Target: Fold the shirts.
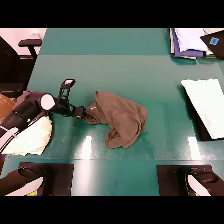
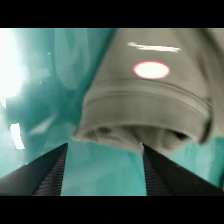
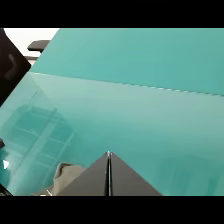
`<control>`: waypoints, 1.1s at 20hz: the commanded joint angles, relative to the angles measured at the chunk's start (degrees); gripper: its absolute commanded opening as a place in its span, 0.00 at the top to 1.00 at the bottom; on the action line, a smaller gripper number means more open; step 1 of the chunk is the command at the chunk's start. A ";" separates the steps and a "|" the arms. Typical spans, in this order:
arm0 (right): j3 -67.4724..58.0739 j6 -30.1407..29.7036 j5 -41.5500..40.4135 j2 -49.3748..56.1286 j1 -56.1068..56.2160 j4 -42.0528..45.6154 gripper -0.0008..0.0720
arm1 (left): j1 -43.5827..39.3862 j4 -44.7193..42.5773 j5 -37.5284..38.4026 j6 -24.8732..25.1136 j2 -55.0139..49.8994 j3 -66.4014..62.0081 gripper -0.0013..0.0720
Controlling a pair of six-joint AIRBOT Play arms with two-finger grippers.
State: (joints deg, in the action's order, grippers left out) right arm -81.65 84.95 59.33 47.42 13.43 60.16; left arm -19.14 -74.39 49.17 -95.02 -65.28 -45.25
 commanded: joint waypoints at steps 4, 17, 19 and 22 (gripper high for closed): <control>-0.02 0.02 0.61 0.00 0.04 -0.07 0.97 | 0.42 5.09 -7.56 -0.98 -4.92 3.04 0.25; 23.34 1.60 23.91 2.80 -10.78 4.26 0.63 | 0.44 -8.79 -5.44 -0.68 -5.25 -10.80 0.95; 35.41 1.57 21.40 4.59 -11.45 0.31 0.30 | 0.44 -9.77 -5.31 -1.03 -5.60 -10.73 0.95; 48.39 -1.97 11.65 9.92 -6.97 -9.51 0.47 | 0.44 -10.12 -5.57 -1.03 -6.38 -10.73 0.95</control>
State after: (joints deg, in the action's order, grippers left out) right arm -45.39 85.60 77.23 53.69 4.47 58.85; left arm -18.72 -82.52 43.72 -95.90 -71.13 -55.48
